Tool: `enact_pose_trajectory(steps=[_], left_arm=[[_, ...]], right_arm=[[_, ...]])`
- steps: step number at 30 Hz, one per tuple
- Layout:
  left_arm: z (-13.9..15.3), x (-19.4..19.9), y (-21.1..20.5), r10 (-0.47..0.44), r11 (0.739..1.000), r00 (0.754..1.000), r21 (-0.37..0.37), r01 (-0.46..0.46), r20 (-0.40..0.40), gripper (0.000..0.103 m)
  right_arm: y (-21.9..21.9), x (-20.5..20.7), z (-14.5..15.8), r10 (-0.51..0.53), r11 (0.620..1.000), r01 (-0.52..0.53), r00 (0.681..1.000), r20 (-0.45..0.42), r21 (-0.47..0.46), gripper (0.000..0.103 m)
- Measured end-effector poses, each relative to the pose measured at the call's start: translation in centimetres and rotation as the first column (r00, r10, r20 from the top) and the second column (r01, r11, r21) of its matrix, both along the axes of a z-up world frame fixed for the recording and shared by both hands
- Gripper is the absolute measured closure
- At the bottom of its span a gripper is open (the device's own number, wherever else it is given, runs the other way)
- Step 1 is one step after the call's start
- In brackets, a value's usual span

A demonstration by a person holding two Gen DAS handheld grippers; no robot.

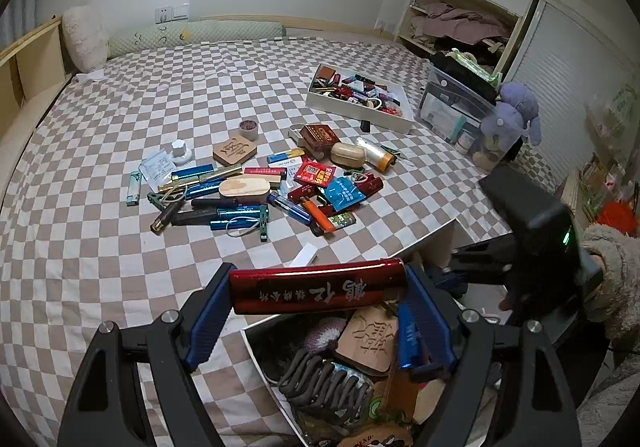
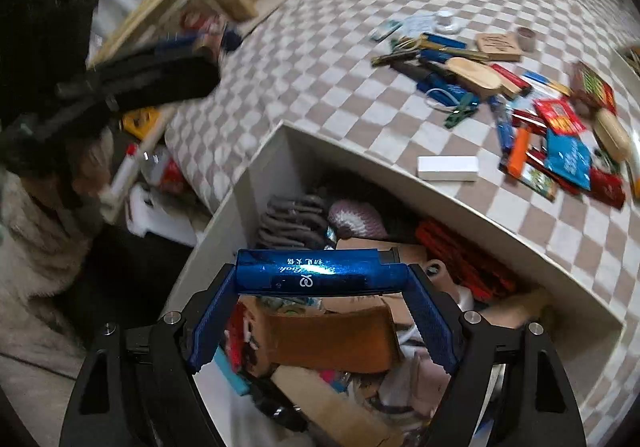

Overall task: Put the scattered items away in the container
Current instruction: 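Carry the red and dark blue lighters over the white box with both tools, then open the right tool to drop the blue lighter while the left tool drops the red lighter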

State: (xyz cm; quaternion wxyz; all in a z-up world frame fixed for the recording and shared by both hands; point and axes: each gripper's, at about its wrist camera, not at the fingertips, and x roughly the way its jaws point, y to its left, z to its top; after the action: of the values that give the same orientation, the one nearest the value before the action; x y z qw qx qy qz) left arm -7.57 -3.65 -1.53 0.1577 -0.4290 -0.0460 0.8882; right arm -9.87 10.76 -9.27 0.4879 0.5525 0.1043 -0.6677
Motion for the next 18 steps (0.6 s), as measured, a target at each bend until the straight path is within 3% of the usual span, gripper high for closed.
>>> enact_pose_trajectory(steps=[5, 10, 12, 18], left_arm=[[-0.1, -0.1, -0.1, 0.000, 1.000, 1.000, 0.003, 0.000, 0.004, 0.020], [-0.3, -0.2, -0.1, -0.005, 1.000, 1.000, 0.002, 0.005, 0.013, 0.020], [-0.6, -0.3, 0.0, -0.009, 1.000, 1.000, 0.001, 0.009, 0.022, 0.020], [-1.1, -0.5, 0.2, -0.018, 1.000, 0.999, 0.000, 0.018, 0.043, 0.020]], right_arm=[[-1.5, -0.7, -1.0, 0.005, 0.999, -0.004, 0.999, -0.036, 0.041, 0.021], [-2.2, -2.0, -2.1, -0.026, 0.998, 0.026, 1.000, 0.004, 0.050, 0.021], [-2.2, -2.3, -2.4, -0.040, 0.998, 0.039, 0.999, 0.015, 0.055, 0.007], [-1.1, -2.4, -1.2, -0.033, 0.999, 0.033, 0.999, -0.016, 0.041, 0.006]])
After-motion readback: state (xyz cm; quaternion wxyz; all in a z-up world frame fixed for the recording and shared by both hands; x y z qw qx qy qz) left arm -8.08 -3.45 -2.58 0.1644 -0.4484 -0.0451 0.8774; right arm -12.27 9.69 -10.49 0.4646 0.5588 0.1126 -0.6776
